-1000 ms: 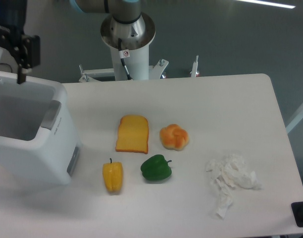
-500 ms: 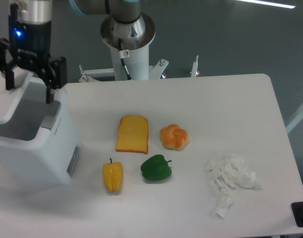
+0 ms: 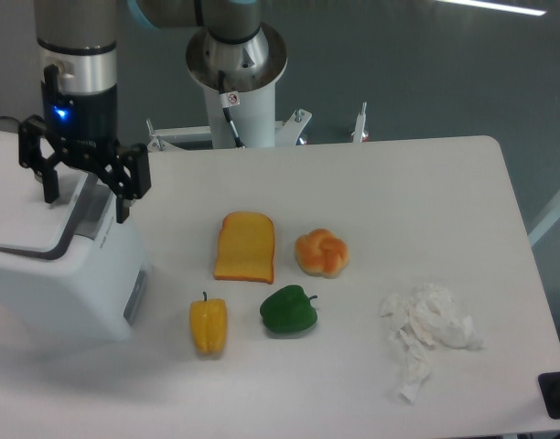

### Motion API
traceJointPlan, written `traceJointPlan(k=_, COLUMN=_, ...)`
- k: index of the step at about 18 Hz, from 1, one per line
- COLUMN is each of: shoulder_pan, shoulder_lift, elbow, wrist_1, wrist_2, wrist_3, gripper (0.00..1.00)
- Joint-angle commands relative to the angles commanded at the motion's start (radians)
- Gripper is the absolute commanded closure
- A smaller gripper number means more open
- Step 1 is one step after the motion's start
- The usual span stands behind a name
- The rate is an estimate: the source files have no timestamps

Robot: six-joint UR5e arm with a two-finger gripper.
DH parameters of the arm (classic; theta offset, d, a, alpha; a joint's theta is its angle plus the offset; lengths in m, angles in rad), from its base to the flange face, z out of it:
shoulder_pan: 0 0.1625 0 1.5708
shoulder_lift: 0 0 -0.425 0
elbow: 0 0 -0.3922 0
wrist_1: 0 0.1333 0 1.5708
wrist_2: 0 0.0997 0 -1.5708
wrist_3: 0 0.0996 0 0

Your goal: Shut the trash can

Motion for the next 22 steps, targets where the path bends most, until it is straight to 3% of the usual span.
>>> traceJointPlan(k=15, shoulder_pan=0.005, shoulder_lift=-0.015, elbow=-0.005, wrist_1=-0.002, wrist_2=0.014, wrist_3=-0.002, gripper=0.00)
traceJointPlan(k=22, shoulder_pan=0.089, shoulder_lift=0.003, elbow=0.067, wrist_1=-0.006, wrist_2=-0.055, wrist_3=-0.040, gripper=0.00)
